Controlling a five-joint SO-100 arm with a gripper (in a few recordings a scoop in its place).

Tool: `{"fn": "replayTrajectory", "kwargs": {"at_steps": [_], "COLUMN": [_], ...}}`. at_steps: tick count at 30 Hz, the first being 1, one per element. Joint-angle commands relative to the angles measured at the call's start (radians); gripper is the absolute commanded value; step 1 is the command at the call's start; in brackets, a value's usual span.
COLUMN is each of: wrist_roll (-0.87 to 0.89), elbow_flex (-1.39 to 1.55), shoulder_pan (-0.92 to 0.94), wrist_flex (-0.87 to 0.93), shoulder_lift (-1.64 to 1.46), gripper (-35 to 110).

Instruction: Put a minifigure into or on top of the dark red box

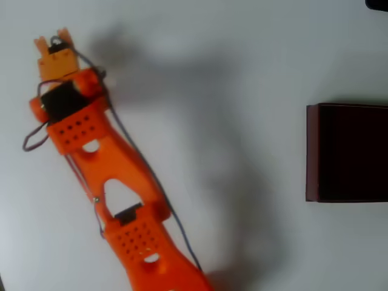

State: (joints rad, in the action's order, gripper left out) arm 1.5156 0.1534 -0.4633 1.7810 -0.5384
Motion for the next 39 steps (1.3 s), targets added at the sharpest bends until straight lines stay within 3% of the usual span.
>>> {"fn": "replayTrajectory", "kwargs": {"at_steps": [1, 8, 15, 20, 27, 34, 39], "wrist_roll": [-0.186, -0.492, -0.874, -1.020, -1.029, -1.026, -1.025], "elbow_flex": [0.213, 0.667, 0.891, 1.177, 1.371, 1.356, 1.358], "shoulder_pan": [0.067, 0.293, 0.687, 0.982, 1.229, 1.259, 1.250], "wrist_flex": [0.012, 0.008, -0.006, -0.167, -0.402, -0.514, -0.499], "shoulder_lift": [-0.284, -0.736, -1.058, -1.282, -1.186, -0.922, -0.896], "gripper": [1, 1, 0, 0, 0, 1, 20]}}
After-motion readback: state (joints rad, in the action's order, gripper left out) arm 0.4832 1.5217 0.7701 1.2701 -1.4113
